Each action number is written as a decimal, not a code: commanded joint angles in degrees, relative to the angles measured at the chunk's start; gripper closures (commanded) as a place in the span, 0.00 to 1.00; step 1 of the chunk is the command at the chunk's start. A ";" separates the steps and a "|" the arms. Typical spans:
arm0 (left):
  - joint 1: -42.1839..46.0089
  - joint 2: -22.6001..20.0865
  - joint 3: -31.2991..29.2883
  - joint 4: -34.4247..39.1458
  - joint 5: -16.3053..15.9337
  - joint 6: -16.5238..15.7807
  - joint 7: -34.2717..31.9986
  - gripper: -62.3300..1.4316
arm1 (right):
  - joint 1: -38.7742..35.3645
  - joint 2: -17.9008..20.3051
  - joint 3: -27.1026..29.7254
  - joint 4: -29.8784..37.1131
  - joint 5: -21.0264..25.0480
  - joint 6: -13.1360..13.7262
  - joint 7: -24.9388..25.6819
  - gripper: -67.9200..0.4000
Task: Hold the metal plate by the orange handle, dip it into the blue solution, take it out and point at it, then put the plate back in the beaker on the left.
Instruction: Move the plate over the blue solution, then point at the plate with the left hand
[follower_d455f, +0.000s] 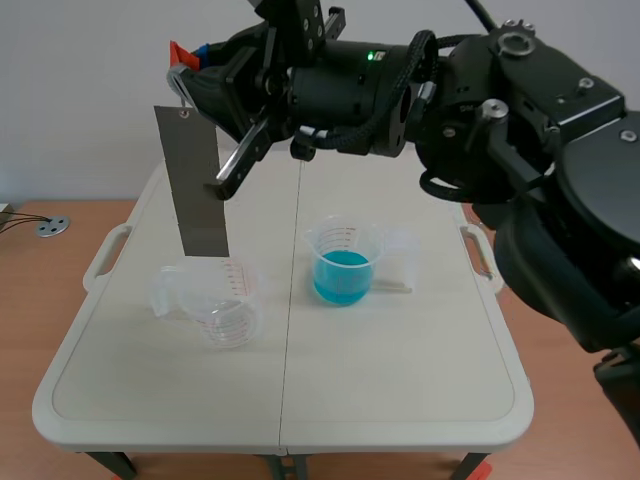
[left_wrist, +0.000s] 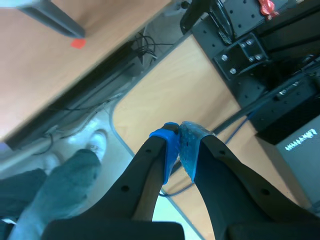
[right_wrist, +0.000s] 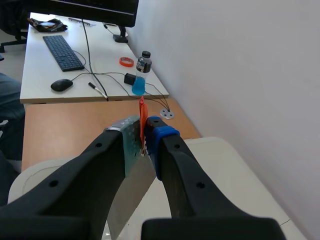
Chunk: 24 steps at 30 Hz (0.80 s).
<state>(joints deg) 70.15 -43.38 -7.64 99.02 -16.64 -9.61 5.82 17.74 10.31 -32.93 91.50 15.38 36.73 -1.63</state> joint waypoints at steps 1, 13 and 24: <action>-1.97 -1.33 -0.11 0.68 -0.15 -0.15 -0.39 0.93 | 1.11 1.01 1.22 1.49 1.84 -0.26 0.44 0.97; -15.23 -5.40 -0.11 0.68 -0.20 -0.15 -0.39 0.93 | 1.31 10.29 6.80 3.96 9.20 -0.24 0.98 0.97; -28.89 -5.38 0.61 0.68 -1.90 -2.12 -4.48 0.93 | 1.46 19.02 8.94 3.89 13.81 -0.24 2.97 0.97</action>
<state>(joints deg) 42.22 -48.88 -7.55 99.02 -17.65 -11.25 2.68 17.76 28.86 -24.95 94.35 28.14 36.71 0.01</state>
